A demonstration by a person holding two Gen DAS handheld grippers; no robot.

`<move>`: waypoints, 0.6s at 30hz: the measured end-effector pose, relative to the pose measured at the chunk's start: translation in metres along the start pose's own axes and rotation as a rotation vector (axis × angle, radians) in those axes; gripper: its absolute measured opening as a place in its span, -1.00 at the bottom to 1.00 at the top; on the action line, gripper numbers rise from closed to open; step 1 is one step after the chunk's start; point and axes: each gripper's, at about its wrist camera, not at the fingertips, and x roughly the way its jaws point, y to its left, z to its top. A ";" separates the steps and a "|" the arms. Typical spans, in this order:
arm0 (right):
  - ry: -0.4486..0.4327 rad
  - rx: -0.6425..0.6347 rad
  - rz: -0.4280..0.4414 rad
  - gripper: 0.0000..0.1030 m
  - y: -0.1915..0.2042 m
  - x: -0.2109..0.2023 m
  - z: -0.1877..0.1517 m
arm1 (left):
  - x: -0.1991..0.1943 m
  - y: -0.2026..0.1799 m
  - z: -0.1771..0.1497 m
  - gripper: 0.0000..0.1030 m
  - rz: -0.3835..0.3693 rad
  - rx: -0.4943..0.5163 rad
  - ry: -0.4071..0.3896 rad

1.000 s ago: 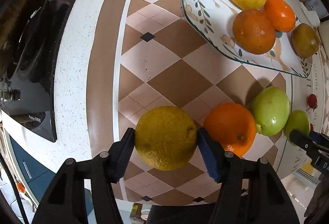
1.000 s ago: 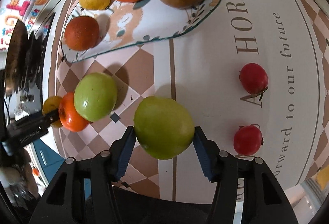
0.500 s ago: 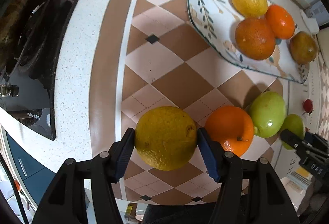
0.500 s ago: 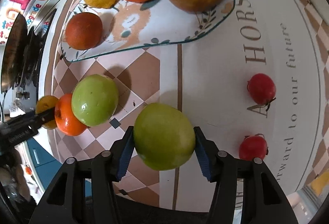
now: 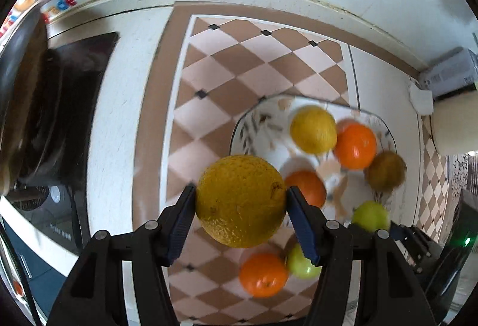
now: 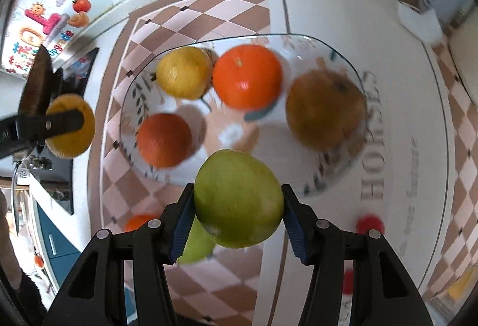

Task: Organize fruits
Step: 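Lower both held fruits onto the oval plate and open both grippers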

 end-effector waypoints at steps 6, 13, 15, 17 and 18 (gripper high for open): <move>0.047 -0.003 -0.031 0.13 0.001 0.022 0.026 | 0.038 -0.014 0.036 0.15 -0.014 -0.009 0.088; 0.081 0.003 -0.017 0.13 -0.005 0.022 0.033 | 0.067 -0.023 0.052 0.15 -0.037 -0.021 0.165; 0.103 0.008 -0.009 0.14 -0.006 0.024 0.034 | 0.075 -0.022 0.053 0.16 -0.039 -0.035 0.198; 0.115 0.009 -0.008 0.14 -0.006 0.025 0.034 | 0.080 -0.020 0.053 0.16 -0.056 -0.044 0.218; 0.119 0.009 -0.013 0.14 -0.005 0.026 0.033 | 0.081 -0.020 0.054 0.16 -0.060 -0.049 0.219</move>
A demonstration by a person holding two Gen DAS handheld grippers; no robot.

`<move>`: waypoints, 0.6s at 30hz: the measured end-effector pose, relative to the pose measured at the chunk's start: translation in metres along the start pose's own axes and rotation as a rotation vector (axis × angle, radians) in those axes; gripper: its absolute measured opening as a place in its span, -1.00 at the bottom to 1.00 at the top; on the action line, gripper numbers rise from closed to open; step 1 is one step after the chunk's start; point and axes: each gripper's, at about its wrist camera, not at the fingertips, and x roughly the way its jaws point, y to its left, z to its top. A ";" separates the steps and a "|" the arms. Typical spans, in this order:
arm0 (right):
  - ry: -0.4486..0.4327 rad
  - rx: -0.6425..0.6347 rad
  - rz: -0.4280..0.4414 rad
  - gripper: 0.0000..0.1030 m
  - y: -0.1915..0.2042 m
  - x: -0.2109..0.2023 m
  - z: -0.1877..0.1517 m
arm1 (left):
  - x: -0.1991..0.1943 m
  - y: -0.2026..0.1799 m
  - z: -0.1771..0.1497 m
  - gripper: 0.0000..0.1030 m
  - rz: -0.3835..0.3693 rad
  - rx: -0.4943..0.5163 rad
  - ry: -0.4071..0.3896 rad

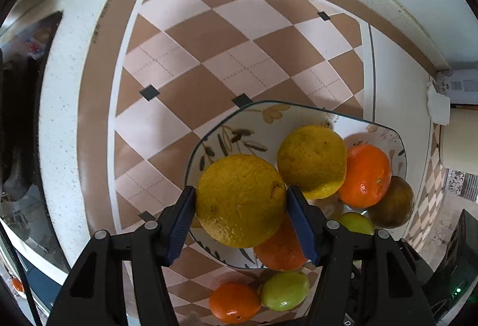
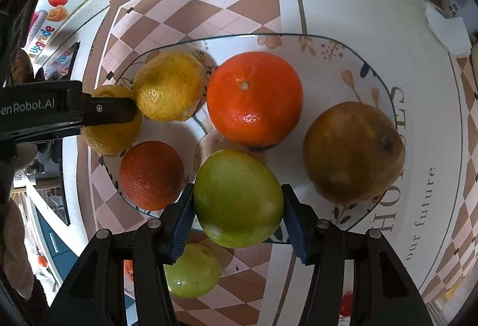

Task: Organize fruits
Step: 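Lower both held fruits onto the oval plate and open both grippers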

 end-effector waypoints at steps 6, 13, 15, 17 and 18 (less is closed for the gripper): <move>-0.024 0.016 0.003 0.74 0.002 -0.011 -0.003 | -0.015 0.007 0.009 0.74 -0.005 -0.009 -0.052; -0.084 0.022 -0.070 0.76 -0.003 -0.042 -0.009 | -0.039 0.026 -0.005 0.74 0.049 -0.026 -0.103; -0.098 0.027 -0.082 0.76 -0.007 -0.050 -0.014 | -0.045 0.029 -0.018 0.74 0.056 -0.025 -0.126; -0.111 0.033 -0.090 0.76 -0.012 -0.058 -0.020 | -0.052 0.032 -0.034 0.74 0.071 -0.022 -0.150; -0.119 0.033 -0.093 0.76 -0.013 -0.061 -0.023 | -0.055 0.034 -0.042 0.74 0.078 -0.019 -0.165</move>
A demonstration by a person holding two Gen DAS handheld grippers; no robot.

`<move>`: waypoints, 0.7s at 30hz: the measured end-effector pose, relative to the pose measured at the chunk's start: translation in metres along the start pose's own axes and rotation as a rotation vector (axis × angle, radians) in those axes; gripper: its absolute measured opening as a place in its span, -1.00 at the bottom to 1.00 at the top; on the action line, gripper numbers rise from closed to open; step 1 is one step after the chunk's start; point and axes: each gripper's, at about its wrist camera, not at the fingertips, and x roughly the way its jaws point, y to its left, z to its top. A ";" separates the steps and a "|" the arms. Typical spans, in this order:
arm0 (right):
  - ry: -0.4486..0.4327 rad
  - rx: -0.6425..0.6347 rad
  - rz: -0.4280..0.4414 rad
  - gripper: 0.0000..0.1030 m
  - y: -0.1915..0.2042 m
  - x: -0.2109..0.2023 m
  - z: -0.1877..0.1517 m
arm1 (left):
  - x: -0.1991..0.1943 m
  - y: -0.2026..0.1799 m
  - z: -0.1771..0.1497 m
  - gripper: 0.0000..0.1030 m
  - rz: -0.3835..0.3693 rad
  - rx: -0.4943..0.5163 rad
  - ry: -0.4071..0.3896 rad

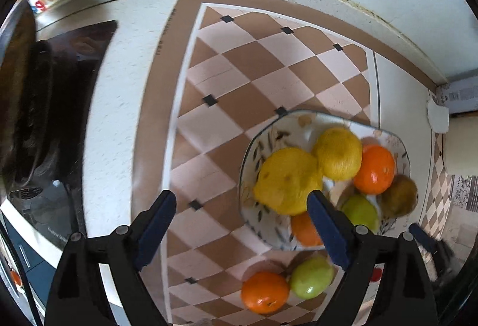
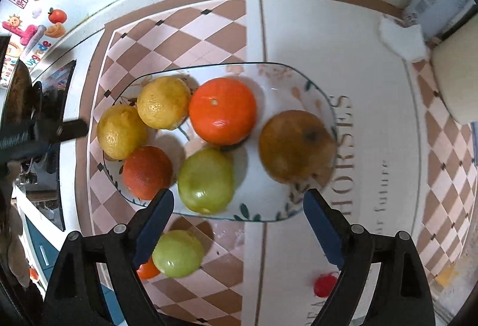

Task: Organize fruits
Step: 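Lift both grippers away from the plate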

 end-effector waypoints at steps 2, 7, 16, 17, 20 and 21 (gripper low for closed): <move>-0.020 -0.004 -0.020 0.76 -0.001 -0.007 -0.008 | -0.008 0.000 -0.012 0.74 0.014 0.004 -0.025; -0.081 -0.021 -0.048 0.76 -0.001 -0.033 -0.025 | -0.036 -0.004 -0.048 0.74 0.043 0.042 -0.120; -0.155 -0.025 -0.032 0.76 -0.002 -0.080 -0.064 | -0.084 -0.022 -0.097 0.74 0.057 0.109 -0.246; -0.163 -0.025 -0.031 0.76 -0.001 -0.084 -0.068 | -0.091 -0.022 -0.104 0.74 0.053 0.110 -0.260; -0.191 -0.023 -0.020 0.76 -0.001 -0.101 -0.082 | -0.105 -0.022 -0.117 0.74 0.042 0.110 -0.291; -0.203 -0.022 -0.016 0.76 0.000 -0.107 -0.086 | -0.110 -0.022 -0.122 0.74 0.039 0.113 -0.302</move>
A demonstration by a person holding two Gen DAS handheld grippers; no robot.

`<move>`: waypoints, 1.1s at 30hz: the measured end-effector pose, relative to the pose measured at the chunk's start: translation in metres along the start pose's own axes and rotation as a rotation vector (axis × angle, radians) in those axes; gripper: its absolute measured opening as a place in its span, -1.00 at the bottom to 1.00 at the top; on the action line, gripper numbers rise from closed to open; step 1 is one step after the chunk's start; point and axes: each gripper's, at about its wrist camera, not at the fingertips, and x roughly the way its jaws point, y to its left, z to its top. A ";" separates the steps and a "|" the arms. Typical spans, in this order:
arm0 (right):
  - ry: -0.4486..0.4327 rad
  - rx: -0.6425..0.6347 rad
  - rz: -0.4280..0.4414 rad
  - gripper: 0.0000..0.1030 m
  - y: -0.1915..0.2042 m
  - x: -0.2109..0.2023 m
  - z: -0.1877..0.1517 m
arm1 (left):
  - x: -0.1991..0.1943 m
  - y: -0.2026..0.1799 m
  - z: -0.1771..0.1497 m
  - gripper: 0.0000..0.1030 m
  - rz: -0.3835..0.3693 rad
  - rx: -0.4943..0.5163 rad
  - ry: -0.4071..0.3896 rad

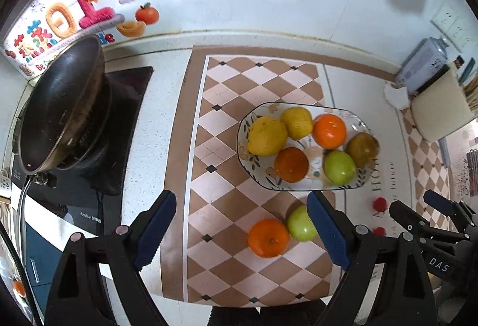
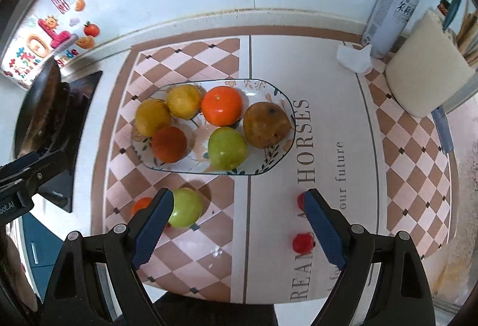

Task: Organize fruits
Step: 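Lift both grippers away from the plate, then grasp the loose orange with the left gripper while the right gripper grasps the green apple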

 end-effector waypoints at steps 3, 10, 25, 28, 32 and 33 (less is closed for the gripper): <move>-0.034 -0.003 0.008 0.76 0.002 -0.021 -0.008 | -0.016 -0.002 -0.008 0.74 -0.006 0.007 -0.025; -0.110 -0.017 0.002 0.76 0.010 -0.067 -0.019 | -0.049 -0.005 -0.020 0.74 -0.023 0.021 -0.083; -0.109 0.040 0.044 0.76 0.000 -0.074 -0.030 | -0.065 -0.012 -0.036 0.74 -0.025 0.031 -0.104; -0.073 0.060 0.070 0.77 -0.008 -0.052 -0.029 | -0.052 -0.013 -0.034 0.74 0.028 0.030 -0.086; 0.032 0.078 0.123 0.77 -0.014 -0.002 -0.030 | -0.016 -0.006 -0.033 0.93 0.095 0.001 -0.032; 0.063 0.081 0.147 0.77 -0.014 0.013 -0.031 | -0.006 -0.002 -0.034 0.93 0.105 -0.011 -0.013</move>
